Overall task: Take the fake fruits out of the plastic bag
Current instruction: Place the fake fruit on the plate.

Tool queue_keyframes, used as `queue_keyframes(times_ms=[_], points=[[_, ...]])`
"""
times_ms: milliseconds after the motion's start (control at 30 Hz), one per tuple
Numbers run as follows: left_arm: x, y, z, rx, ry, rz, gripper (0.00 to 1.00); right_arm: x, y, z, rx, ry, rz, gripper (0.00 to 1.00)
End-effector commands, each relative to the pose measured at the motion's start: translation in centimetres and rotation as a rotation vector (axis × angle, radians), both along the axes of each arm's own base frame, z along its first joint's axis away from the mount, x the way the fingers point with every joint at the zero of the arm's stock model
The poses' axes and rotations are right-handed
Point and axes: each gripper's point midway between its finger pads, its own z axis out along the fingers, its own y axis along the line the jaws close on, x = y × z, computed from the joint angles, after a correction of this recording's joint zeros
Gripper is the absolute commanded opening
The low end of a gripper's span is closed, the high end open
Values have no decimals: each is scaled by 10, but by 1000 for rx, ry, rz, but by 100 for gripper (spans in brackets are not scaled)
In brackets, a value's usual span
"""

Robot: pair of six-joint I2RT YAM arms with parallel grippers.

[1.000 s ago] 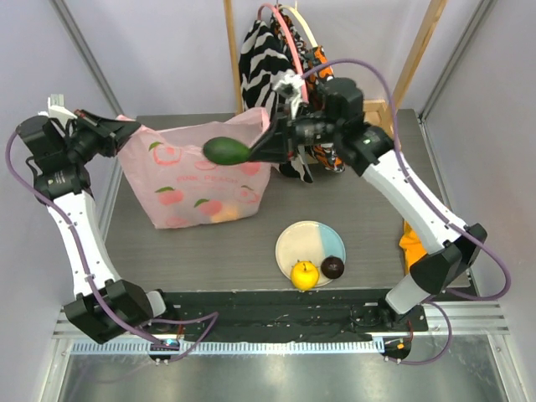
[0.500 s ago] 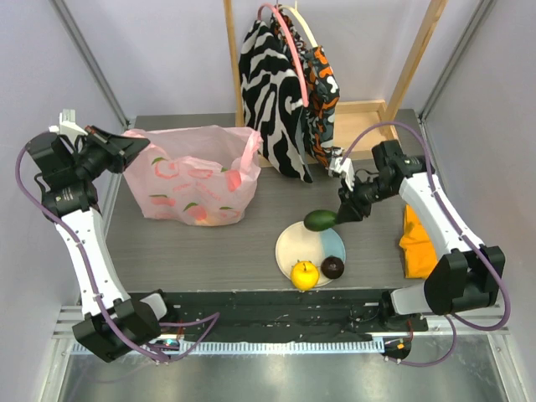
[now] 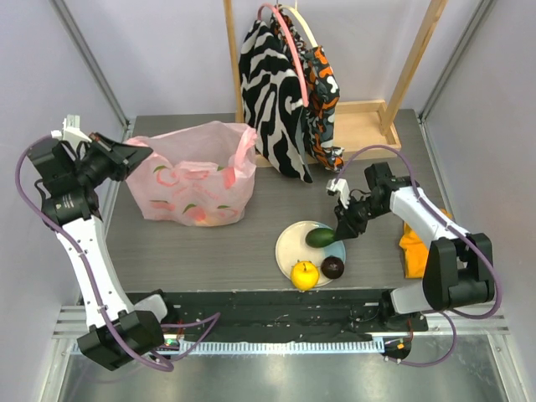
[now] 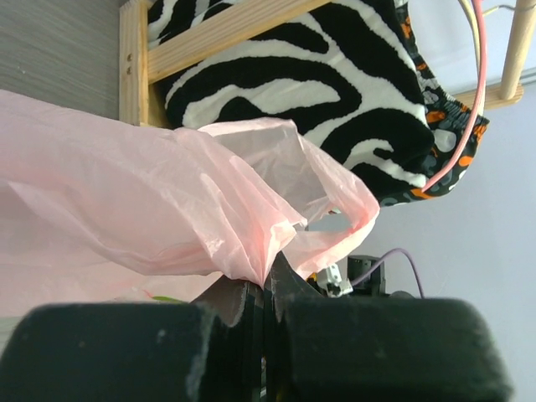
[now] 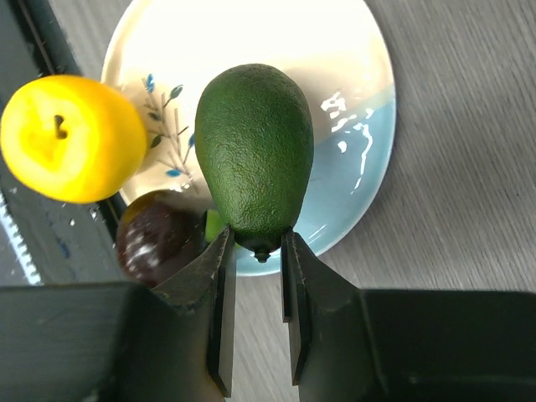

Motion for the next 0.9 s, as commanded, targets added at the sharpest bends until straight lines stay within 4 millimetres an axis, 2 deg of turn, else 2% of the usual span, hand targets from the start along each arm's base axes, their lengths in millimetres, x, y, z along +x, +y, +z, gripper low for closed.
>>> queue_keyframes(times_ms=[0, 33, 100, 133, 200, 267, 300, 333, 367, 400, 433, 500, 533, 567, 600, 633, 700, 733, 800, 833, 867], points=[[-15, -6, -5, 29, 6, -9, 0, 19, 3, -8, 20, -46, -70, 18], [-17, -6, -9, 22, 22, -8, 0, 17, 1, -11, 12, -43, -74, 33], [-21, -8, -14, 28, 34, -14, 0, 10, -4, -18, -21, -33, -80, 49], [-24, -9, -20, 24, 58, -10, 0, 5, -7, -21, -34, -27, -78, 68], [-29, -9, -27, 40, 80, 1, 0, 5, -10, -11, -45, -61, -75, 78], [-40, -14, -39, 28, 130, -13, 0, 11, -6, 20, -21, -102, -67, 90], [-45, -20, -42, 18, 142, -47, 0, 14, -3, 41, 5, -147, -60, 92], [-53, -25, -49, 18, 160, -75, 0, 20, 7, 78, 69, -197, -38, 94], [-59, -30, -52, 11, 165, -100, 0, 22, 14, 99, 105, -222, -30, 98], [-64, -35, -54, 6, 168, -123, 0, 22, 22, 119, 138, -238, -28, 100], [-74, -43, -57, -9, 180, -170, 0, 32, 33, 155, 180, -309, -22, 100], [-88, -52, -56, -12, 169, -201, 0, 24, 65, 187, 247, -306, -1, 100], [-96, -57, -56, -7, 170, -222, 0, 30, 79, 216, 288, -380, 16, 100], [-102, -60, -52, 20, 144, -226, 0, 14, 108, 229, 328, -383, 81, 99], [-106, -61, -52, 45, 138, -221, 0, 9, 122, 240, 363, -353, 62, 99], [-111, -59, -57, 67, 165, -198, 0, 13, 143, 265, 431, -410, 71, 98], [-120, -57, -59, 138, 171, -161, 0, 7, 176, 282, 507, -358, 27, 91], [-121, -52, -63, 164, 191, -125, 0, 19, 195, 294, 561, -392, 18, 89], [-128, -52, -64, 180, 198, -102, 0, 24, 226, 310, 631, -431, -21, 82], [-130, -51, -65, 186, 202, -88, 0, 29, 237, 311, 644, -452, -28, 81], [-130, -49, -67, 200, 210, -65, 0, 42, 251, 303, 640, -448, -83, 79]])
